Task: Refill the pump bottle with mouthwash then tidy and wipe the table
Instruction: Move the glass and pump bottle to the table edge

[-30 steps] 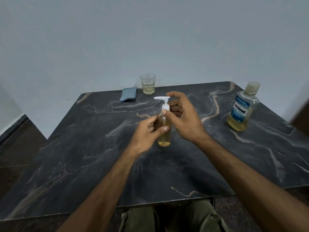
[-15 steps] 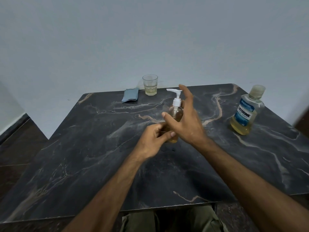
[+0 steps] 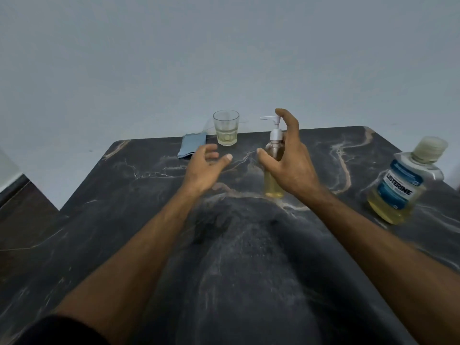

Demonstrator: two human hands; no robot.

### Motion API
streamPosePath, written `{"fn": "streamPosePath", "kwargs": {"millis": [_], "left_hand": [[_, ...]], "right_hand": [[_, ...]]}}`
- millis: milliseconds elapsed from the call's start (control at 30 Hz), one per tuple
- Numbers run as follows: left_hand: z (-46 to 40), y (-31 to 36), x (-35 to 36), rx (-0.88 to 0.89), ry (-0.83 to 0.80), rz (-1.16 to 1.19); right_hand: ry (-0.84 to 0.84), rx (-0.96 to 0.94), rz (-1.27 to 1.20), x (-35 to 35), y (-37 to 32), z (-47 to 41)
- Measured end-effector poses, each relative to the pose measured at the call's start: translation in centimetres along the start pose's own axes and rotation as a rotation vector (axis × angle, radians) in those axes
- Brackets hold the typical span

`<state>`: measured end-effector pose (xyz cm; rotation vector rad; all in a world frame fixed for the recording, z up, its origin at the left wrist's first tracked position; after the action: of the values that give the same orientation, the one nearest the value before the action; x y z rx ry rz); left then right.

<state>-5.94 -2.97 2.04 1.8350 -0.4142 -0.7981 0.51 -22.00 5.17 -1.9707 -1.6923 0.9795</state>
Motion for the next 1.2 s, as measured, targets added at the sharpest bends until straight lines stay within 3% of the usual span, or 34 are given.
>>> {"fn": "streamPosePath", "kwargs": {"millis": [300,600,900,1200], "left_hand": [[-12.4,-1.8,5.7,-0.017,0.094,-0.121],[-17.0,-4.7,10.5,-0.01,0.112,-0.048],[-16.7,-4.6,10.2,0.035,0.167,-0.04],[-5.8,-2.8,3.0,0.139,0.119,0.035]], "right_hand": [[-0.023,0.01,0.043,3.6,5.4,-3.1],[-0.009,-0.025,0.019,6.2,8.3,-4.4],[-0.019,0.016,0.012,5.6,8.2,-3.5],[-0.076,0.055,0.05,1.5,5.0,-0.6]]}}
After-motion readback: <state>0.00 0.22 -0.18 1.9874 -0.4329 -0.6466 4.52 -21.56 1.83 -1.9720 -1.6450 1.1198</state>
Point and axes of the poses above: each hand's wrist, its own z-axis away from the middle knuckle, its own x-axis out of the palm, y = z × x, the point moved 2 cm from there along -z, towards the middle knuckle, and after that the axes turned 14 degrees about y, right-handed, at the moved point
